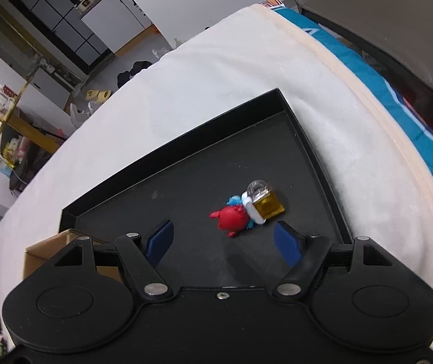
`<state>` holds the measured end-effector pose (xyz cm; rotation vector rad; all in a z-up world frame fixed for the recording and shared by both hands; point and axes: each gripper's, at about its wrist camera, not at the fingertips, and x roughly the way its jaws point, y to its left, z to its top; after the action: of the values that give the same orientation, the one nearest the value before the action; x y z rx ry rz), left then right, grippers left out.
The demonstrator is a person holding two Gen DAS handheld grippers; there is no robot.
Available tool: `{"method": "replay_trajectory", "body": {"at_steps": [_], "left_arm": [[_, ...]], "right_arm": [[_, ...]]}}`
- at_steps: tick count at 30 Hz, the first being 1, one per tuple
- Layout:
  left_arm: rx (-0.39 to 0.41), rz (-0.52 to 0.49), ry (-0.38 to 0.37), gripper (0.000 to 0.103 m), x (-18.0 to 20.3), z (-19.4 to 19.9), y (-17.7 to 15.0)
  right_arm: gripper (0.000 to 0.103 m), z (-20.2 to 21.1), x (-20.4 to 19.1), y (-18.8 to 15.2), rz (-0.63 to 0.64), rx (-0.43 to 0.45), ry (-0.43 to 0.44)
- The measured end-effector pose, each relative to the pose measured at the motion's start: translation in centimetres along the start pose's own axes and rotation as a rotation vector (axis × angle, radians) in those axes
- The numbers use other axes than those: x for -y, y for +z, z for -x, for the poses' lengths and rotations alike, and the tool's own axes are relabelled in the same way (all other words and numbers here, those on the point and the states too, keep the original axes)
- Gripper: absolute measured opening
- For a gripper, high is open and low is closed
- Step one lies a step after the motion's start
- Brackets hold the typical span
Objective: Organize rigid objects
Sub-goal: 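Move the right gripper to the red figure with yellow bottle, then close the right gripper on the red figure and bottle, then lift and carry the red figure with the right gripper over the box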
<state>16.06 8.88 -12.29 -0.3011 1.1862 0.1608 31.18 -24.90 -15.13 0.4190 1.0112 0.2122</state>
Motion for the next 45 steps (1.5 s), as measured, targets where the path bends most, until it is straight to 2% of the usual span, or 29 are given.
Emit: {"method": "replay_trajectory", "body": {"at_steps": [7,12,14,21,25,27,28,29,32,38,45], "left_arm": [[0.000,-0.012,0.011,0.011,0.2,-0.2,-0.1],[-0.002,-0.017,0.019,0.010,0.4,-0.3,-0.1],[-0.002,-0.021,0.024,0.010,0.5,-0.3,-0.1],[0.001,-0.042,0.040,0.010,0.8,-0.2,-0.2],[0.002,-0.045,0.049,0.010,0.9,-0.3,-0.2],[0.003,-0.046,0.052,0.010,0.9,-0.3,-0.2],[0.002,-0.046,0.052,0.009,0.9,-0.3,-0.2],[-0.001,-0.044,0.053,0.009,0.9,-0.3,-0.2],[-0.001,-0.047,0.058,0.009,1.0,-0.4,-0.2],[-0.001,-0.038,0.051,0.009,0.8,-0.4,-0.2],[-0.002,-0.034,0.042,0.009,0.6,-0.2,-0.1]], "right_arm": [[0.073,-1.3,0.0,0.7,0.078,0.012,-0.023],[0.073,-2.3,-0.5,1.2,0.170,-0.016,-0.043],[0.077,-2.8,-0.8,1.2,0.210,-0.042,-0.046],[0.082,-4.4,-2.5,0.4,0.373,-0.073,-0.130],[0.083,-4.9,-3.0,0.2,0.448,-0.050,-0.179],[0.080,-4.9,-2.8,0.0,0.449,-0.048,-0.173],[0.065,-4.6,-2.8,-0.1,0.451,-0.043,-0.173],[0.059,-4.4,-2.8,0.0,0.447,-0.047,-0.158],[0.059,-3.4,-2.6,0.4,0.403,-0.074,-0.096],[0.059,-1.9,-2.4,0.1,0.350,-0.093,-0.096],[0.059,0.9,-4.0,-0.4,0.376,-0.087,-0.066]]}}
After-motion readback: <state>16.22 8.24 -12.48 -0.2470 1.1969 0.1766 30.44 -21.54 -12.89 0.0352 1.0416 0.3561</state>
